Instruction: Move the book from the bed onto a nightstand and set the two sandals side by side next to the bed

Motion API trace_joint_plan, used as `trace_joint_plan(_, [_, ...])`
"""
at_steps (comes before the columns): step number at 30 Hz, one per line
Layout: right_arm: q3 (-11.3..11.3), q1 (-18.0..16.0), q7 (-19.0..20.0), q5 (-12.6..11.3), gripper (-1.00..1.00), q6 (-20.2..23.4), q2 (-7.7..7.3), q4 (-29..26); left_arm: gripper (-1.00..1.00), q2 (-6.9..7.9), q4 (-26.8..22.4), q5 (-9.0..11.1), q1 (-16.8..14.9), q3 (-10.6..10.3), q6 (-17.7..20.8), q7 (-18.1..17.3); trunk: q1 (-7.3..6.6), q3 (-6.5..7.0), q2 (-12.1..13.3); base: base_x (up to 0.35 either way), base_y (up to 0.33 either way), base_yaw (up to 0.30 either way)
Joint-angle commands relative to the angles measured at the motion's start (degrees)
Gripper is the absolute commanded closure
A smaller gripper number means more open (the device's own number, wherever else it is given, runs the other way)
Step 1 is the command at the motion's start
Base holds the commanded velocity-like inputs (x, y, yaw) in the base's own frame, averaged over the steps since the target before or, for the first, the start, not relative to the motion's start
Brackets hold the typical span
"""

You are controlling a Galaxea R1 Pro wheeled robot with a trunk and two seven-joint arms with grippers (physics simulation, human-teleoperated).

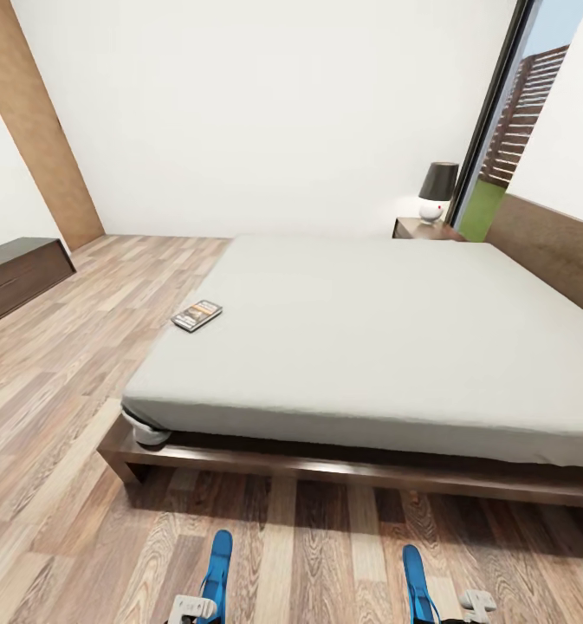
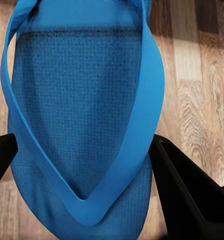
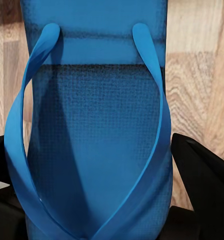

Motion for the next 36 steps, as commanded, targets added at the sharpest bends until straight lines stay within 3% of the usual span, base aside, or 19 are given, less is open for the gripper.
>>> trace_joint_plan(1, [-0.49,-0.02,0.21,0.42,1.0,0.2,0.01,-0.04,1.0,0.07,0.06,0.48,-0.04,-0.44,-0.22,-0.04,-0.01,-0.04,-0.02,0.0,0.0,0.0])
trace_joint_plan(8, [-0.49,-0.02,0.17,0.39,1.0,0.2,0.01,-0.04,1.0,0.44,-0.44,0.73,-0.12,0.0,0.12,1.16,-0.01,-0.04,-0.02,0.0,0.0,0.0])
trace_joint_plan(11, [-0.49,-0.02,0.2,0.39,1.0,0.2,0.01,-0.04,1.0,0.41,-3.11,0.81,-0.74,0.07,3.27,8.44,-0.01,-0.04,-0.02,0.0,0.0,0.0])
trace_joint_plan(14, [-0.49,-0.02,0.14,0.39,1.0,0.2,0.01,-0.04,1.0,0.31,-9.54,0.77,-1.47,0.09,11.22,18.25,-0.01,-0.04,-0.02,0.0,0.0,0.0])
trace_joint_plan(18, [-0.49,-0.02,0.13,0.39,1.0,0.2,0.01,-0.05,1.0,0.48,-15.0,0.63,-1.73,0.02,15.35,23.95,-0.01,-0.04,-0.02,0.0,0.0,0.0])
trace_joint_plan(23, [-0.49,-0.02,0.08,0.36,1.0,0.2,0.01,-0.06,1.0,0.69,-13.99,0.6,-1.79,-0.15,14.83,29.88,-0.01,-0.04,-0.02,0.0,0.0,0.0])
trace_joint_plan(30, [-0.76,-0.02,0.0,0.27,1.0,0.28,-0.19,-0.04,1.0,0.75,-8.36,0.61,-1.79,-0.09,7.68,30.79,-0.01,-0.04,-0.02,0.0,0.0,0.0])
trace_joint_plan(33, [-1.5,-0.02,0.37,0.2,1.0,1.04,-0.37,-0.17,1.0,0.72,-7.99,0.57,-1.79,-0.09,7.27,30.8,-0.01,-0.04,-0.02,0.0,0.0,0.0])
trace_joint_plan(36, [-2.13,-0.05,0.63,0.22,1.0,5.61,-0.47,-0.84,1.0,0.67,-7.88,0.53,-1.79,-0.08,7.17,30.81,-0.01,-0.04,-0.02,0.0,0.0,0.0])
